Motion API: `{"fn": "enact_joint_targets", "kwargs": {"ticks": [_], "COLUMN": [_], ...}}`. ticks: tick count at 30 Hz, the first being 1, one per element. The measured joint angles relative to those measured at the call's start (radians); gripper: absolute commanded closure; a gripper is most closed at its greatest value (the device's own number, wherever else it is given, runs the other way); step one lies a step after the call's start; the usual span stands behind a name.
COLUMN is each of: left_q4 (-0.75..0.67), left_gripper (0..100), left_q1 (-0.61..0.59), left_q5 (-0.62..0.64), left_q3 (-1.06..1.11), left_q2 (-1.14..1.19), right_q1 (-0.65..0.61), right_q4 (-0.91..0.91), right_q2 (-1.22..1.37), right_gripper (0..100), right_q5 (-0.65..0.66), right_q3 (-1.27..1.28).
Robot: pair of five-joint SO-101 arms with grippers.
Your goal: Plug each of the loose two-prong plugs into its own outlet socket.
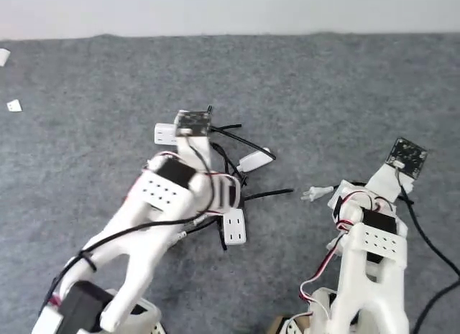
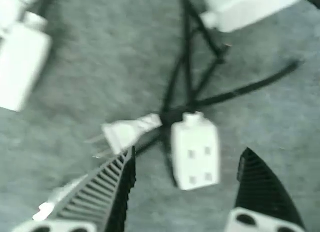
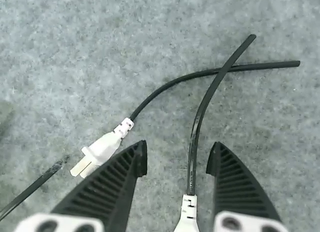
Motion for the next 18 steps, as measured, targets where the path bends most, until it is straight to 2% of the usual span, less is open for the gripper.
{"fn": "enact_joint_targets", "kwargs": {"ticks": [4,11,14,16,18], "left_q4": [-0.018,-0.170,-0.176,-0.167,-0.160], "left_gripper": [69,69,69,72,81], "left_q1": [0.061,0.063,0.071,0.087,0.106], "left_q5": [0.109,0.153,0.158,0.150,0.127], "left_q3": [-0.006,0.021,0.008,-0.008,-0.015], "left_q2": [0.057,0.259,0.324,0.351,0.362], "right_q1": [0.000,-0.002,0.000,-0.002,-0.002], "right_q4": [0.000,-0.021,-0.028,-0.028,-0.028], "right_q2": [0.000,0.000,0.000,0.000,0.000], "right_gripper": [80.5,80.5,80.5,80.5,80.5], "right_q5": [0.000,0.000,0.000,0.000,0.000], "right_q3": [0.000,0.000,0.000,0.000,0.000]}}
